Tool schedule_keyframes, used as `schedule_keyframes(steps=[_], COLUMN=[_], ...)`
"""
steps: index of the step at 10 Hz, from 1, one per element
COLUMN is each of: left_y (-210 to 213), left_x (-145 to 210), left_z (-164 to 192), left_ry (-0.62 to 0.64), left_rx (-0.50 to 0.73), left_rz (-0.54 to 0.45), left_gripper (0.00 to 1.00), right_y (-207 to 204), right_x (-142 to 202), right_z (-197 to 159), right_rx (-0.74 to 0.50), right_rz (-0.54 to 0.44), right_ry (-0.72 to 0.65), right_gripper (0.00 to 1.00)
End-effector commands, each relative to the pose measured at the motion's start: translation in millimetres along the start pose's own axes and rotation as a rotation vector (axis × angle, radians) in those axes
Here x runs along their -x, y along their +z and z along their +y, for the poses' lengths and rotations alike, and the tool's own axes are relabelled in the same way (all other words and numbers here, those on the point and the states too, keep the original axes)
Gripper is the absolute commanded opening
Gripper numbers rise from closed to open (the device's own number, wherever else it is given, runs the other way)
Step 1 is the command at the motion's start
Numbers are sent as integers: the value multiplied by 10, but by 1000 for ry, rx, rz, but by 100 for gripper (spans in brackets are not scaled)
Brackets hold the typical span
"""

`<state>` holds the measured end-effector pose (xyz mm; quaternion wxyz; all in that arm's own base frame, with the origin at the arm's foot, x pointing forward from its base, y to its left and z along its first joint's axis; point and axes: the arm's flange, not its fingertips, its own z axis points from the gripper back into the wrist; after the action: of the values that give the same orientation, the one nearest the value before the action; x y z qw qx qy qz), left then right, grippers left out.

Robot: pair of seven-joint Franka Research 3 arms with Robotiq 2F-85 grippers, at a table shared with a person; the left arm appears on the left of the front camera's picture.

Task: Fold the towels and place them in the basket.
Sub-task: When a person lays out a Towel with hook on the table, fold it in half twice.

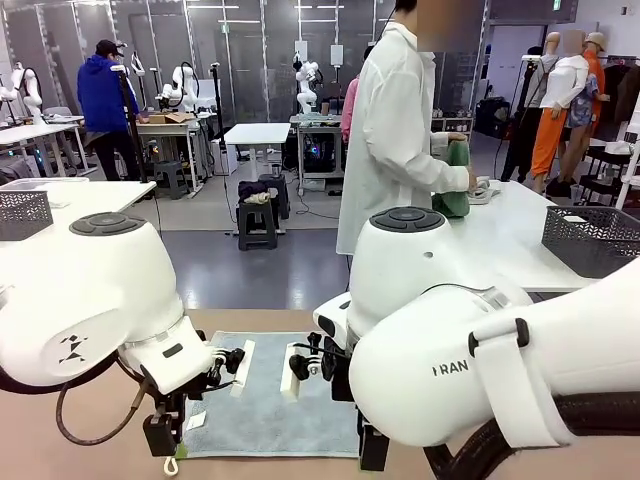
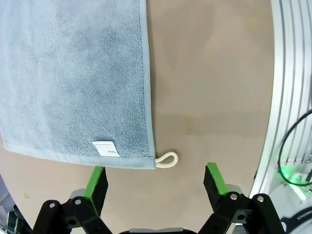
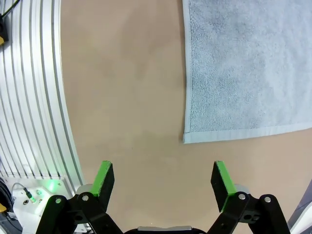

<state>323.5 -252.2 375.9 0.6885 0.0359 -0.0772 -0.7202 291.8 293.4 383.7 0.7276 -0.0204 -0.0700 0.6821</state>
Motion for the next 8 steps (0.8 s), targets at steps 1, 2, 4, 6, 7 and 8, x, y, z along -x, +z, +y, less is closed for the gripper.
schedule_keyframes(steps=[1,2,4,6,7,8], left_y=[-24,-52,-153,-282,-368,-446], left_x=[0,28,82,166,222,258], left_z=[-2,-15,-33,-47,-45,-37], left_ry=[-1,-23,-21,-24,-33,-28], left_rx=[5,-2,3,2,-8,-5], left_rz=[3,-5,-2,9,12,17], left_gripper=[100,100,100,100,100,100], right_y=[-10,-23,-138,-274,-362,-436], right_x=[0,-1,3,2,7,14], right_z=[0,-12,-25,-50,-80,-106], right_rx=[-2,30,31,30,31,30], right_rz=[1,30,14,35,31,31], right_ry=[0,-20,-12,-7,-3,-2], right_gripper=[100,100,100,100,100,100])
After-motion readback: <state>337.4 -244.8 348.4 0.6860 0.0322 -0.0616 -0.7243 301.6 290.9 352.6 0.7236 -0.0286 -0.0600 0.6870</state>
